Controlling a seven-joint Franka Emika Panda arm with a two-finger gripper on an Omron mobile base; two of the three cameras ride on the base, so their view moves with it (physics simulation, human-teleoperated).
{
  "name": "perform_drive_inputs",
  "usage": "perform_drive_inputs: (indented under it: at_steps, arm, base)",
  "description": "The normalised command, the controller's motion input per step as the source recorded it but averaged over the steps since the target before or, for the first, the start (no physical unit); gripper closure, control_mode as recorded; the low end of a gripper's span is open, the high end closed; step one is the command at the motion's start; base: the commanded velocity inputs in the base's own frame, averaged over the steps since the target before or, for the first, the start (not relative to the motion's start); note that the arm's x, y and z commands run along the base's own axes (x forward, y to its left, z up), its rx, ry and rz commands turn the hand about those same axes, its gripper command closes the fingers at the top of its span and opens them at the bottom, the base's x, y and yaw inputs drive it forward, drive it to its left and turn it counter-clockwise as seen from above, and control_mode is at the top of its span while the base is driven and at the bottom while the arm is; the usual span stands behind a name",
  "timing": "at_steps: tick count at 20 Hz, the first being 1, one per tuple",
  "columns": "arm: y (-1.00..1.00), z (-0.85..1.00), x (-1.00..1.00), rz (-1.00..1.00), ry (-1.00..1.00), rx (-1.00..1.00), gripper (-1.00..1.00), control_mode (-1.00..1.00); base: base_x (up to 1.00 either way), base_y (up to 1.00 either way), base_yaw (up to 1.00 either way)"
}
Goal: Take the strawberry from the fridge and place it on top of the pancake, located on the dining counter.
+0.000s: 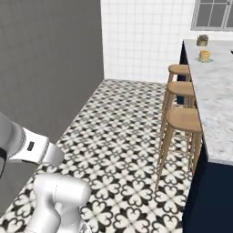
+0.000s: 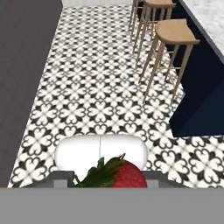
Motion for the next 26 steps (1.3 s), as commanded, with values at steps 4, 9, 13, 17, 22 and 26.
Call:
perform_drive_inputs:
  at_steps: [4,9,13,17,22,26]
  arm:
    - [0.00,0.00,0.00,0.00,0.00,0.00,1.00,1.00]
    - [0.00,0.00,0.00,0.00,0.00,0.00,1.00,1.00]
    - [0.00,0.00,0.00,0.00,0.00,0.00,1.00,1.00]
    - [0.00,0.00,0.00,0.00,0.00,0.00,1.00,1.00]
    - [0.00,0.00,0.00,0.00,0.00,0.00,1.00,1.00]
    - [0.00,0.00,0.00,0.00,0.00,0.00,1.00,1.00]
  base:
    - [0.99,1.00,-0.30]
    - [1.00,1.00,-0.31]
    - [1.00,0.95,-0.33]
    - [1.00,0.39,-0.12]
    - [1.00,0.07,-0.05]
    - [1.00,0.02,-0.05]
